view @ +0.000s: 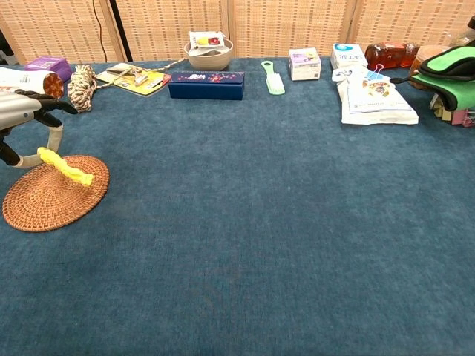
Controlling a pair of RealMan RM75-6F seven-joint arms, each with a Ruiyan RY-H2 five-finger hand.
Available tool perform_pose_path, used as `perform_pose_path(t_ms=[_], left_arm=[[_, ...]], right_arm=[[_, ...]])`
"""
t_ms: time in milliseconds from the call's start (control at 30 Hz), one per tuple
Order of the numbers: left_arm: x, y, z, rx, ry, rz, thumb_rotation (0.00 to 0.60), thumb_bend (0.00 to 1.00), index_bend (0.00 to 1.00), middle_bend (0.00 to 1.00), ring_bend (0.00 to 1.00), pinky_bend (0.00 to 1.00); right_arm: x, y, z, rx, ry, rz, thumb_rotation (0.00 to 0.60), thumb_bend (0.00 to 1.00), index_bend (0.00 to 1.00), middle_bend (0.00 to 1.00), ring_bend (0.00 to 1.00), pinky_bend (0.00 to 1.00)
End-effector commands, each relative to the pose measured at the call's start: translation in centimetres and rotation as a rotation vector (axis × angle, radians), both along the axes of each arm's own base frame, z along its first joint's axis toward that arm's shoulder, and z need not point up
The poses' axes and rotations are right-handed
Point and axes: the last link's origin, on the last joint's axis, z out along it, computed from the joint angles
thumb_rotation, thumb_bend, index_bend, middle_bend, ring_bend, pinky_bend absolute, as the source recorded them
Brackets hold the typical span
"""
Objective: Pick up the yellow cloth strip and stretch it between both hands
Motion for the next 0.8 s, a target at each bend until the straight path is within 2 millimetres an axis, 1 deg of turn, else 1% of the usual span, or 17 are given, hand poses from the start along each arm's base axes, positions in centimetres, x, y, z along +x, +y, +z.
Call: perform_pose_path(t_ms=[33, 300, 400, 467, 533, 567, 733, 800], left_arm=[[1.1, 0.1, 0.9, 0.004, -0.039, 0.002, 0.600, 0.58, 0.67, 0.12, 0.01, 0.00], [4.1, 0.0, 3.2, 0.023, -0.065, -0.064, 0.600, 0.59, 0.69, 0.13, 0.01, 0.00], [5.4, -0.1, 4.0, 0.026, -0.045, -0.116, 0.600, 0.59, 0.69, 0.13, 0.02, 0.00], [6.6, -0.3, 4.4, 0.018, -0.028, -0.161, 0.600, 0.59, 0.70, 0.13, 0.02, 0.00], [7.3, -0.4, 4.7, 0.021, -0.018, -0.187, 0.600, 0.59, 0.70, 0.13, 0.02, 0.00], [8.2, -0.4, 5.0, 0.029, -0.005, -0.225, 0.600, 0.59, 0.70, 0.13, 0.02, 0.00], [10.5, -0.3, 6.0, 0.045, 0.020, -0.303, 0.600, 0.59, 0.70, 0.14, 0.02, 0.00], [11.7, -0.5, 6.5, 0.057, 0.045, -0.362, 0.600, 0.59, 0.70, 0.14, 0.02, 0.00]], right_arm=[[0.1, -0.1, -0.2, 0.013, -0.009, 0.007, 0.600, 0.31, 0.23, 0.14, 0.07, 0.00], [1.0, -0.9, -0.7, 0.055, -0.052, 0.049, 0.600, 0.31, 0.24, 0.14, 0.08, 0.00], [1.7, -1.4, -1.2, 0.089, -0.091, 0.080, 0.600, 0.31, 0.25, 0.15, 0.09, 0.00], [2.3, -1.9, -1.7, 0.119, -0.109, 0.104, 0.600, 0.31, 0.25, 0.16, 0.10, 0.00], [2.6, -2.1, -1.9, 0.132, -0.115, 0.116, 0.600, 0.31, 0.25, 0.16, 0.11, 0.01], [3.1, -2.4, -2.2, 0.149, -0.127, 0.134, 0.600, 0.31, 0.26, 0.16, 0.11, 0.01], [4.5, -3.2, -2.9, 0.198, -0.193, 0.173, 0.600, 0.31, 0.27, 0.16, 0.13, 0.05], [5.5, -3.8, -3.5, 0.228, -0.247, 0.197, 0.600, 0.31, 0.27, 0.16, 0.13, 0.06]])
